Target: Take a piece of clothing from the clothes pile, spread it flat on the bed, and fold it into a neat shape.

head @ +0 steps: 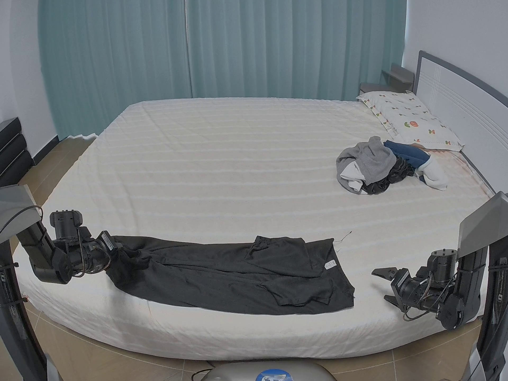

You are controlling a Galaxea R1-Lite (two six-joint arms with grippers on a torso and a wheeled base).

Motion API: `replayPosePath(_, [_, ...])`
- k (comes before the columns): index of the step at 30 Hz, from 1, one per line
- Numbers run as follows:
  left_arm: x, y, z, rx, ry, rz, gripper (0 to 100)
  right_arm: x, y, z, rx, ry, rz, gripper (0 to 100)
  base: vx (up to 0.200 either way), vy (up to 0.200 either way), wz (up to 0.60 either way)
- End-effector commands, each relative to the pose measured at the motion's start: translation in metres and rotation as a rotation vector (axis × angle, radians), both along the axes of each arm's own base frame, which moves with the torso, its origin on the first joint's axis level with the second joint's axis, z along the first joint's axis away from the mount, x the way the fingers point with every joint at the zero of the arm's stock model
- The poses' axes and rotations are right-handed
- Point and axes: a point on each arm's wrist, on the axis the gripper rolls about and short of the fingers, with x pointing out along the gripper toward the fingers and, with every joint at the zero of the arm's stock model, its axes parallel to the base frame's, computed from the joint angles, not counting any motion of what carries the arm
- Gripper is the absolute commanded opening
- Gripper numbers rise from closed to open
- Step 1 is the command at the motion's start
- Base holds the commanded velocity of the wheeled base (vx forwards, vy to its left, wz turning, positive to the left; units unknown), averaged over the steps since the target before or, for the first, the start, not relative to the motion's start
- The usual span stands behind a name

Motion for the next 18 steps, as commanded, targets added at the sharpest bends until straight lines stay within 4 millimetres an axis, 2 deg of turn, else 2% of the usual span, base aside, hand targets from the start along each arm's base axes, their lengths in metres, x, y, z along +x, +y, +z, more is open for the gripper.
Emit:
replayPosePath(1, [0.001,-0.005,0.005,-0.003,-0.013,-0.008,0,0.001,0.0,0.0,0.001,-0.009,0.001,100,0.0,-0.2,0.0])
replayPosePath(9, [-0.001,-0.015,0.016,-0.025,-0.027,-0.014,0,0.001,0.0,0.0,0.0,-0.009,0.001,100,0.0,-0.2,0.0])
replayPosePath(14, [-0.006,-0.027,0.031,-0.052,-0.051,-0.029,0,0.001,0.0,0.001,0.001,-0.01,0.0,100,0.0,-0.2,0.0])
replayPosePath(18, [-0.004,-0.055,0.036,-0.038,-0.051,-0.028,0,0.001,0.0,0.0,0.001,-0.009,0.0,100,0.0,-0.2,0.0])
